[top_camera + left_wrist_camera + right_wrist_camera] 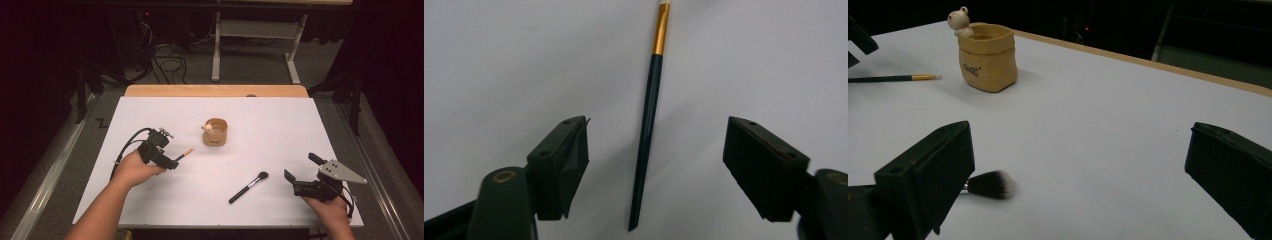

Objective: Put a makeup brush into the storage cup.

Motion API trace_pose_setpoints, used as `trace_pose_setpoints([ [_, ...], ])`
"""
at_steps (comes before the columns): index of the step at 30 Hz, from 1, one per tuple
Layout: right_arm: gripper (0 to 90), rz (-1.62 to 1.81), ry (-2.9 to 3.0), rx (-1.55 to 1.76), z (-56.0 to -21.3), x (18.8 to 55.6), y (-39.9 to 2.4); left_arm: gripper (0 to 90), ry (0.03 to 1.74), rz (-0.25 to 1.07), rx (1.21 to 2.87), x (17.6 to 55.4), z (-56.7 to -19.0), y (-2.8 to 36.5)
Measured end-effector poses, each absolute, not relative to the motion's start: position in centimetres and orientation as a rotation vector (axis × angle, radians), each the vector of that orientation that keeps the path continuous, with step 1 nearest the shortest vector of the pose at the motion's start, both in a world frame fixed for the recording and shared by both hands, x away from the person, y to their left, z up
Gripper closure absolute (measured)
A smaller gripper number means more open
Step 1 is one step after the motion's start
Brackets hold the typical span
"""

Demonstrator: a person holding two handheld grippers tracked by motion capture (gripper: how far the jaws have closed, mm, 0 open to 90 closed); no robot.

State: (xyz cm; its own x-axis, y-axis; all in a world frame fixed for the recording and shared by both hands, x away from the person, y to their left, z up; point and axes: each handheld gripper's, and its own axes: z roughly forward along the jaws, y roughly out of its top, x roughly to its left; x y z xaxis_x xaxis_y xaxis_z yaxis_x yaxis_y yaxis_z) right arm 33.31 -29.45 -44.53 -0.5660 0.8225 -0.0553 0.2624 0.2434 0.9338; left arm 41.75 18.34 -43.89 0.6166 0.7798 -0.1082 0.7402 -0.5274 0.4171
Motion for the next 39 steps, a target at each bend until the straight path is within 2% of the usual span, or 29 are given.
trace_pose_setpoints([
  [6,0.4,1.315,1.966,0.989,-44.5,33.3,-29.4,38.0,1.183,0.103,2.441,41.9,-44.3,18.2],
  [18,0.4,1.312,1.969,0.979,-44.5,33.2,-29.3,46.8,1.183,0.106,2.462,42.1,-44.7,18.5],
  [39,0.4,1.314,1.971,0.987,-44.6,33.1,-29.2,69.8,1.18,0.101,2.506,42.3,-45.6,18.3],
])
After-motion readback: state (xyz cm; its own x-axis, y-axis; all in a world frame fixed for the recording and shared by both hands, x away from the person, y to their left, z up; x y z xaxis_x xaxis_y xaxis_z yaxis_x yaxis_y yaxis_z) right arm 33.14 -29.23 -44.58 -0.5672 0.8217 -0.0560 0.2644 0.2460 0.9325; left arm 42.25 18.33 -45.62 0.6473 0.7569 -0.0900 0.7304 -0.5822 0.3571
